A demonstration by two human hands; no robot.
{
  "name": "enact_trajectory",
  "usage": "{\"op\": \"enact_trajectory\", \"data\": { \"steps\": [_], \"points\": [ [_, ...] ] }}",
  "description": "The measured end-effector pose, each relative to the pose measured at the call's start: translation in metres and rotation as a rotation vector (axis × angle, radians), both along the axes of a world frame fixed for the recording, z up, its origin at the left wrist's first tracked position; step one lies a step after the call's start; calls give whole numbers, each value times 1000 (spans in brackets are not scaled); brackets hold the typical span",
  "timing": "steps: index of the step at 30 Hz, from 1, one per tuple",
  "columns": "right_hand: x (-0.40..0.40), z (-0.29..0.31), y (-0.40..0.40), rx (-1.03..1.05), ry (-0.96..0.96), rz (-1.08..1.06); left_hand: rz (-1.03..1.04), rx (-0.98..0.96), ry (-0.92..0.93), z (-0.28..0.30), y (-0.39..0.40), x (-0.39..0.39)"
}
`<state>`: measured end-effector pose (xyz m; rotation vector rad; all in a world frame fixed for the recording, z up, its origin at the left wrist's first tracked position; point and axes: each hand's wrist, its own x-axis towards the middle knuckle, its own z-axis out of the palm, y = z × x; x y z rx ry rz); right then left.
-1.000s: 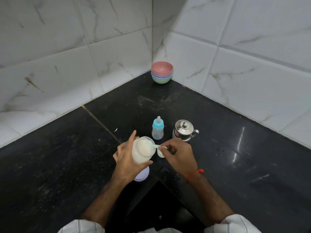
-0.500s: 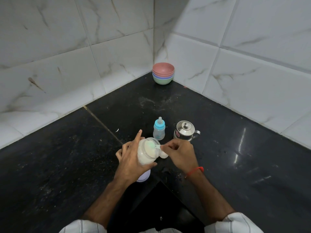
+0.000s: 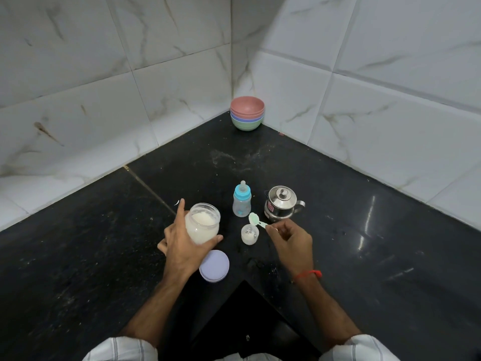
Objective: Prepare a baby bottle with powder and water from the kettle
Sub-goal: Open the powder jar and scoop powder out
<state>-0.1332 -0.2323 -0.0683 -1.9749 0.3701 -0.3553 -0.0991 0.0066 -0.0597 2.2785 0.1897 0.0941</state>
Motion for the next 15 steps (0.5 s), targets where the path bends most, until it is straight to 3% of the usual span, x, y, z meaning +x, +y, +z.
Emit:
{"op": "enact_trajectory", "data": {
  "steps": [2, 5, 11, 15],
  "points": [
    [-5, -7, 0, -254, -102, 51, 14, -5, 6, 0, 1, 0],
    [-9, -23, 0, -551, -80, 181, 15, -7, 19, -1, 2, -1],
    [-10, -24, 0, -649, -200, 137, 0, -10, 32, -1, 1, -6],
    [-4, -29, -2, -671, -116, 207, -8, -9, 32, -2, 1, -6]
  ]
}}
